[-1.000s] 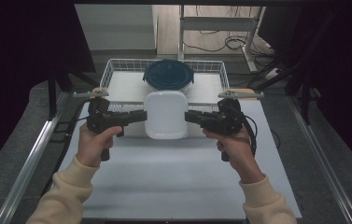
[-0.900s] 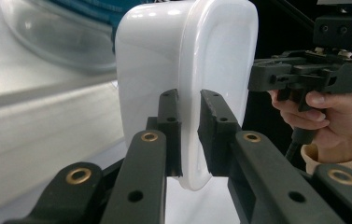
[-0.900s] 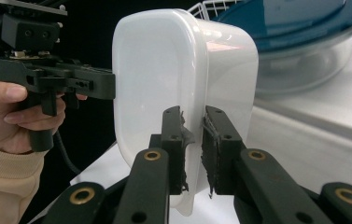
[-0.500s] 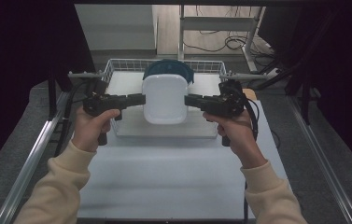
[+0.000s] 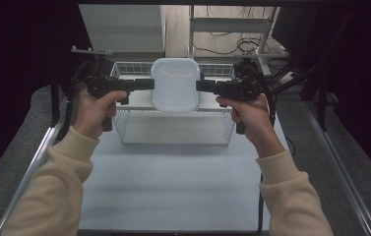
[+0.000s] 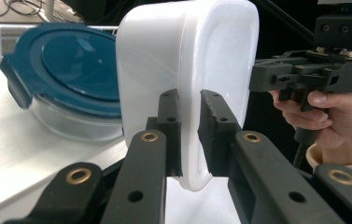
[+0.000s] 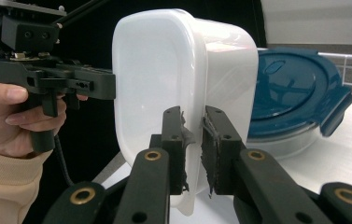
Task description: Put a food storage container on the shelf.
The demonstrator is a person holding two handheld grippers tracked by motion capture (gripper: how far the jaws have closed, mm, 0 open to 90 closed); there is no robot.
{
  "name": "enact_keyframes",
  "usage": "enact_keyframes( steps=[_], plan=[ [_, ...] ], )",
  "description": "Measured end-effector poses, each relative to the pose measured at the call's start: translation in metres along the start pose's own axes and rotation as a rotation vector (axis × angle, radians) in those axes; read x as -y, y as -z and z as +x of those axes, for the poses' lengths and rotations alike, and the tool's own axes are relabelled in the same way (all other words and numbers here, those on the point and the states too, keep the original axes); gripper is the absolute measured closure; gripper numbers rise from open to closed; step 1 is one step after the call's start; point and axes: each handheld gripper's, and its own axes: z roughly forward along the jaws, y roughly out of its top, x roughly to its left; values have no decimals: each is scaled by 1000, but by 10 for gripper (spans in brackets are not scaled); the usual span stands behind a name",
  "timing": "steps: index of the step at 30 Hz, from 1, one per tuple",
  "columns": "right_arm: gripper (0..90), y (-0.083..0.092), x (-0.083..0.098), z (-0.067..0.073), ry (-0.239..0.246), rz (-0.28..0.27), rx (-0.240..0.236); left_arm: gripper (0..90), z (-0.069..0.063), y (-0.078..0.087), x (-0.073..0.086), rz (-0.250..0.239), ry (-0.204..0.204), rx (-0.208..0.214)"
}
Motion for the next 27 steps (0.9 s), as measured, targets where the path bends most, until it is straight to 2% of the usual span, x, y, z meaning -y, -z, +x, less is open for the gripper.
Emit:
enact_keyframes(
  steps=[12, 17, 21, 27],
  plan=[
    [789, -8, -31, -15, -31, 8, -7, 800, 13, -6, -31, 9, 33, 8],
    [789, -12, -37, -19, -46, 10, -9, 800, 18, -7, -38, 10, 44, 4],
    [789, -16, -40, -22, -58, 15, -9, 799, 23, -9, -42, 14, 68, 13],
    [786, -27, -43, -35, -107, 54, 1, 799, 37, -19, -45, 38, 105, -3]
  ],
)
